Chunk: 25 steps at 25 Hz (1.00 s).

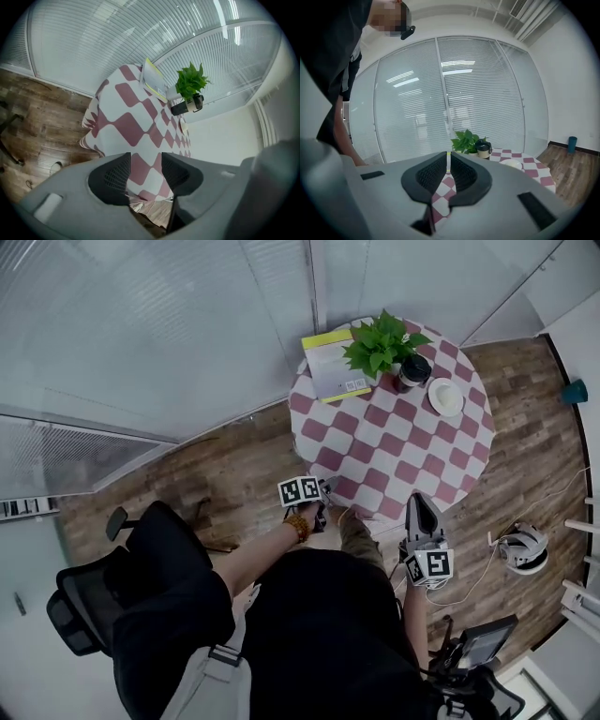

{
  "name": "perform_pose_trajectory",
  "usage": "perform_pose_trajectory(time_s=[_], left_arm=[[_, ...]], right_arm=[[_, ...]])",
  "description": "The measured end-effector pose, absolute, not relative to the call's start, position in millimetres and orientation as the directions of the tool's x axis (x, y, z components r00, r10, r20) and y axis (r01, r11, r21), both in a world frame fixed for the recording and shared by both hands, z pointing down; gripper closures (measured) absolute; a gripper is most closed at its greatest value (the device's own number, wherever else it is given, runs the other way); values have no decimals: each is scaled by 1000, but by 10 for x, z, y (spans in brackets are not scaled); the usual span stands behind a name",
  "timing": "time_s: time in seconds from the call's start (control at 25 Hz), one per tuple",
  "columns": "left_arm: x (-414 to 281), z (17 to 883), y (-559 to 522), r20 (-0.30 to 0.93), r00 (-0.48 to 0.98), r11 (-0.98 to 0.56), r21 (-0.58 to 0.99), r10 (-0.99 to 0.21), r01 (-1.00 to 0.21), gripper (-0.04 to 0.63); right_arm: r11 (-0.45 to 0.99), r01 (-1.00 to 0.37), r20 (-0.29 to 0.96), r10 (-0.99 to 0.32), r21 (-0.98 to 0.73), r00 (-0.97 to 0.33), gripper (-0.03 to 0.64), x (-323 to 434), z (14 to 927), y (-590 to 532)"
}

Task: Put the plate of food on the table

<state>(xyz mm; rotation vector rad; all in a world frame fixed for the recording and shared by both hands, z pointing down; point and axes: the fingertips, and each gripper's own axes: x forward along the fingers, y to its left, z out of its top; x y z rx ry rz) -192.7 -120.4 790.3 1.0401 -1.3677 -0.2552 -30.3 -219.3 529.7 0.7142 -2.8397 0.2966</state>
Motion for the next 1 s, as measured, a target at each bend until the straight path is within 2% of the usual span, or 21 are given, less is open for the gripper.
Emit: perform_pose_trajectory(time_s=[0.24,0.36,0.52,0.68,0.84,1.0], left_arm=[[-2252,7629,-762,639,218,483,726,-738,-490,403],[-2340,7486,-689,613,209,380,685,-762,-621,403],[-2346,7359,-709,596,253,190,580,-762,-792,403],[-2405,7035,-456,553,205,137,514,-808,-847,403],[-1928,6547,-402,489,340,-91,463,-803,-882,403],[-1696,5925,-422,361,414,-322,289,-836,-902,403]], right_arm=[[888,-447,228,-416,-107,-880,600,-683,5197,-1743],[905,-414,238,-383,-96,-893,600,-841,5249,-1615],[878,-473,267,-438,-79,-858,600,-806,5394,-1524],[884,-458,286,-417,-92,-863,600,-879,5513,-1420],[884,-464,258,-438,-48,-861,600,-855,5263,-1378],[876,-482,222,-472,9,-853,600,-797,4937,-1352]])
